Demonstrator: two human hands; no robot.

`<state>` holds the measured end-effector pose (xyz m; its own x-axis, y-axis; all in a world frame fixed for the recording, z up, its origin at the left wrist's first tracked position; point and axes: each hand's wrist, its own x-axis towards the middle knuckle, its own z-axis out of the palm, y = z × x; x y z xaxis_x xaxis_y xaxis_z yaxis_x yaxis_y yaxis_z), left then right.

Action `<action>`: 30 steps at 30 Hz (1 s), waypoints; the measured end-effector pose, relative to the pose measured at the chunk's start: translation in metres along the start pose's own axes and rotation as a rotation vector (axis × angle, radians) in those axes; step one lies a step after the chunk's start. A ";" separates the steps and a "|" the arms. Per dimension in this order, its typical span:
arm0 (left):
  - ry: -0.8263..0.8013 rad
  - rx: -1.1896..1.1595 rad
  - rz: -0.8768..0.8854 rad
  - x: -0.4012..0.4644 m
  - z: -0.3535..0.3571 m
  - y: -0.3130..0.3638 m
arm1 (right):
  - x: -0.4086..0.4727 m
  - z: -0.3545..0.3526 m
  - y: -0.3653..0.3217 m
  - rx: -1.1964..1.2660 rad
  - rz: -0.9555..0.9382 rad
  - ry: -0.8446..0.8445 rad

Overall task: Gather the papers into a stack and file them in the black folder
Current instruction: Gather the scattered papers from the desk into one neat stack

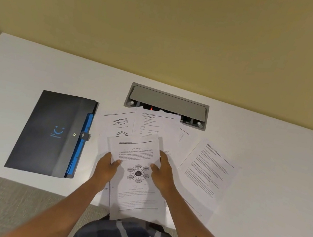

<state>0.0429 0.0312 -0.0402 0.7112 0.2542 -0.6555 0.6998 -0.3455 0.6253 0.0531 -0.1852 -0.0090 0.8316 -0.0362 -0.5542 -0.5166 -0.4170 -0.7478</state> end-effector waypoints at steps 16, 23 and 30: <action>0.059 0.034 0.072 -0.031 -0.029 -0.025 | -0.017 -0.209 0.092 -0.559 0.175 0.317; 0.077 -0.056 0.089 -0.056 -0.026 -0.016 | -0.013 -0.222 0.102 -0.833 0.206 0.134; 0.077 -0.124 0.086 -0.066 -0.015 -0.011 | -0.023 -0.205 0.106 -0.862 0.062 0.234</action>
<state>-0.0110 0.0319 0.0029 0.7686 0.2981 -0.5660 0.6356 -0.2563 0.7282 0.0207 -0.4153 -0.0005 0.8762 -0.2267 -0.4253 -0.3081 -0.9421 -0.1326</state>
